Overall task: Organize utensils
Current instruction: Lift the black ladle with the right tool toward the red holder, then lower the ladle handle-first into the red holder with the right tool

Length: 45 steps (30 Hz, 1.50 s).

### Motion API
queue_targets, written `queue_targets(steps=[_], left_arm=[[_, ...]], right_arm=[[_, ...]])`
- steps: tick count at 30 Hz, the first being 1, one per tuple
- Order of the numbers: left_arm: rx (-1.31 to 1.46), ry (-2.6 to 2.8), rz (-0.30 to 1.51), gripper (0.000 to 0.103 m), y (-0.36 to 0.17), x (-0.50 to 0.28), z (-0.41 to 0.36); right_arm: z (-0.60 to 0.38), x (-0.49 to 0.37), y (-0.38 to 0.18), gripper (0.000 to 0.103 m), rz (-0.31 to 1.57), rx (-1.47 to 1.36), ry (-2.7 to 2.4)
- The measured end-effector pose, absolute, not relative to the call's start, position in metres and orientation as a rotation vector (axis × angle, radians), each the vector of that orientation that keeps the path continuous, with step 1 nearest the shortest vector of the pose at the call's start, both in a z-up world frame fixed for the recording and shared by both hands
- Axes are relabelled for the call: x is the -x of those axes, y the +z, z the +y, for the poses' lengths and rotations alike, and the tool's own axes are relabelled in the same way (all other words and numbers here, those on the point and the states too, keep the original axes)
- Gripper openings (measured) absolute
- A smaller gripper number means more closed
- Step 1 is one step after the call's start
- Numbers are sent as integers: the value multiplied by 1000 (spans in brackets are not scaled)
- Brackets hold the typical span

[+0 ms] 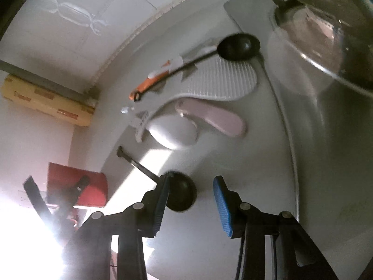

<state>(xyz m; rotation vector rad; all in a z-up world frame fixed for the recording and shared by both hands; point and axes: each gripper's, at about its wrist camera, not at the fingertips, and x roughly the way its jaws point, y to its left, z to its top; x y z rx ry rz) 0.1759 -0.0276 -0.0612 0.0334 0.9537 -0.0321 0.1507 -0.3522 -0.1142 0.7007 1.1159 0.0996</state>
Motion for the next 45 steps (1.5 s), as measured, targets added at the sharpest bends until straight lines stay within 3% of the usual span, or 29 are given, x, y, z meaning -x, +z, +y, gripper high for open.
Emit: queue_targets(steps=[6,11,13,30,45], left_arm=[[-33,-34,947,90,-62,-175,-26],[-29,-37,938,90,-62,-174,-24],[-28,-39,930,90,-62,-173,-22],[-27,-47,902,90,-61,-169,-21],[-40,-74,900,90,-62,-170,-19]], right_arm=[[-341,-145,-115,35,1091,-683,59],[-335,-150,-115,10,1061,-577,0],[-337,-151,-113,7,1047,-549,-12],[-328,-164,-6,7,846,-183,39],[-257,-169,87,7,758,94,255]])
